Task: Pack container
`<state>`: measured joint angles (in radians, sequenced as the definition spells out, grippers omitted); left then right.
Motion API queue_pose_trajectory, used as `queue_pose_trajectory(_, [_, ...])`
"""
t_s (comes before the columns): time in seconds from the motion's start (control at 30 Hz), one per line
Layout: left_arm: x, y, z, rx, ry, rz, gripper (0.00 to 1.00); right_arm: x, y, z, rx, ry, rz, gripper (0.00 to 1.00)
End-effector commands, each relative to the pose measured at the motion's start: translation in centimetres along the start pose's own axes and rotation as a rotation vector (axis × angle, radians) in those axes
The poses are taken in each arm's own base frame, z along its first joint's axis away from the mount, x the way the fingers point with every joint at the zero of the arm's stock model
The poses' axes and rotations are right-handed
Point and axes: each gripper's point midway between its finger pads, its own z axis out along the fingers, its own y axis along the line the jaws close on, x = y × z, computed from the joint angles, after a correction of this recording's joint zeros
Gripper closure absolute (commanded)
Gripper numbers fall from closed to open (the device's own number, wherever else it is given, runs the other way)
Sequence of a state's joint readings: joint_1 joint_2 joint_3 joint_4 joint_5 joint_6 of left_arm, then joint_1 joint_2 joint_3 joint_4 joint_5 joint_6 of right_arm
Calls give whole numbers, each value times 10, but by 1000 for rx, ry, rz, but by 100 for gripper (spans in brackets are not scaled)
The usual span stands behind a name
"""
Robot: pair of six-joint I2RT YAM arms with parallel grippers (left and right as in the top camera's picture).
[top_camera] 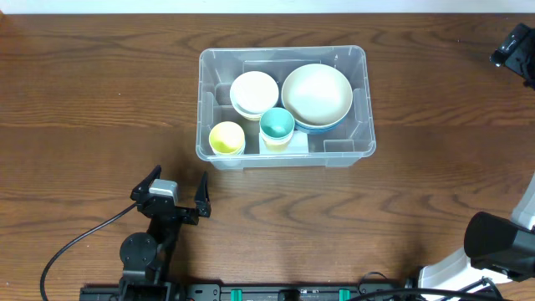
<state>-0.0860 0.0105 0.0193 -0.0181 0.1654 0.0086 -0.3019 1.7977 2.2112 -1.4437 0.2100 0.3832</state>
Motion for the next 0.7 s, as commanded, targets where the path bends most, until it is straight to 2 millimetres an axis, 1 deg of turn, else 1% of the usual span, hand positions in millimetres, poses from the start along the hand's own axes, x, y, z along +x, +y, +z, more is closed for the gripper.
queue_pose_trajectory(0.0, [15,1,1,0,46,15,2,0,7,-11,-17,-25,-2,1])
queue_pose_trajectory(0.07, [15,1,1,0,46,15,2,3,17,-15,-34,-28,-23,1])
queue_pose_trajectory(0.17, [15,1,1,0,46,15,2,10,35,-30,-76,-48,-65,1])
queue_pose_trajectory(0.27, [15,1,1,0,46,15,2,17,50,-55,-129,-85,-102,1])
queue_pose_trajectory(0.33, [15,1,1,0,46,15,2,21,56,-72,-162,-114,-117,1])
queue_pose_trajectory(0.43, [15,1,1,0,46,15,2,26,58,-101,-212,-165,-129,1])
queue_pose_trajectory(0.5, [15,1,1,0,46,15,2,30,55,-123,-246,-204,-130,1])
queue_pose_trajectory(0.6, [15,1,1,0,46,15,2,37,46,-147,-281,-246,-129,1])
queue_pose_trajectory(0.67, [15,1,1,0,46,15,2,48,37,-159,-295,-262,-130,1])
